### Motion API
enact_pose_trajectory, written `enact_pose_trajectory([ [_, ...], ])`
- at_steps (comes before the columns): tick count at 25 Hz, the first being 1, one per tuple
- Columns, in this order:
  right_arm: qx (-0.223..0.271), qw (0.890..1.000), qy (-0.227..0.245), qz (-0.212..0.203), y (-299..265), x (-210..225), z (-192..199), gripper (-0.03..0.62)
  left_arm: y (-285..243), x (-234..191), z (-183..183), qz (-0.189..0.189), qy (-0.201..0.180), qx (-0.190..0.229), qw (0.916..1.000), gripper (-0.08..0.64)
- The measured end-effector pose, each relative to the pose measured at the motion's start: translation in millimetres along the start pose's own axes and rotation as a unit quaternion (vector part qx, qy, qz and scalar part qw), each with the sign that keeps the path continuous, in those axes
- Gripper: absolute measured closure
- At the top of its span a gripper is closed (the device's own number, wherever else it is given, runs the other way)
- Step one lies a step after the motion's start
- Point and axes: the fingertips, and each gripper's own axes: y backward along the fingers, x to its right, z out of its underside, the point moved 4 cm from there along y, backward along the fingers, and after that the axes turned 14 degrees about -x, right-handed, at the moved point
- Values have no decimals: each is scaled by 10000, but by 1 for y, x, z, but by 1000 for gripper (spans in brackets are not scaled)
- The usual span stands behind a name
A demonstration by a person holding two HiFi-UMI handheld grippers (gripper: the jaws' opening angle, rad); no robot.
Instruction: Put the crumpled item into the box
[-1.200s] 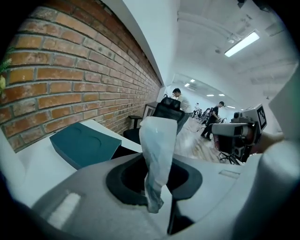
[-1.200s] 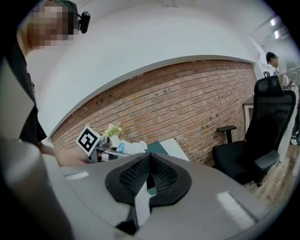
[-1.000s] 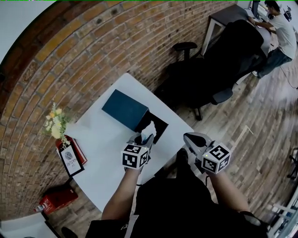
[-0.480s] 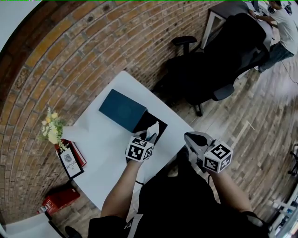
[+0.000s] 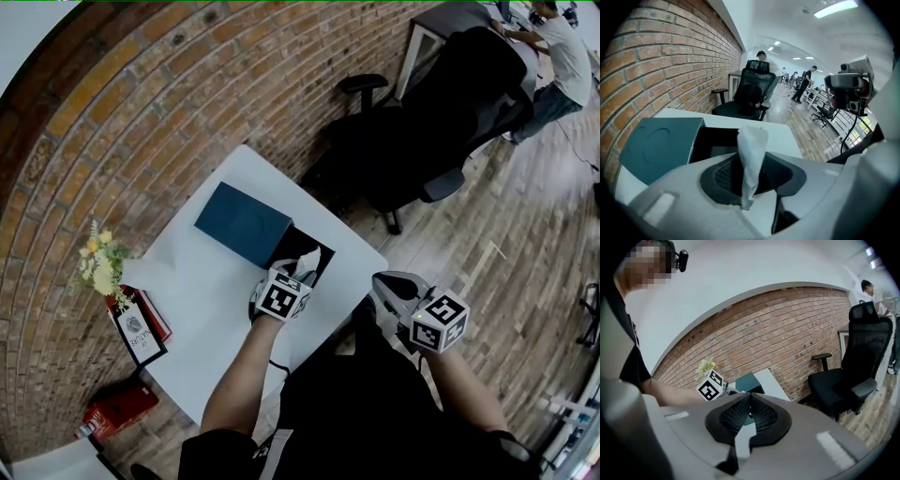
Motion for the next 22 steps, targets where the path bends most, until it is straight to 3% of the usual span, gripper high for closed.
enact_pose_trajectory([
  [3,-11,10000,-5,1,1,-5,2,592,5,-9,-2,-392,-140,70,9991,347],
  [9,-82,9999,28,-87,-1,-9,3,591,22,-23,-5,-910,-103,214,9956,333],
  [14,-104,9996,133,-232,-6,-9,-5,591,29,-27,-13,-934,-75,398,9948,322],
  [17,-113,9992,217,-327,-8,-7,-11,592,22,-23,-21,-877,-175,279,9956,322],
  [22,-103,9981,353,-497,-4,4,-24,591,21,-26,-33,-1176,-179,185,9927,321],
])
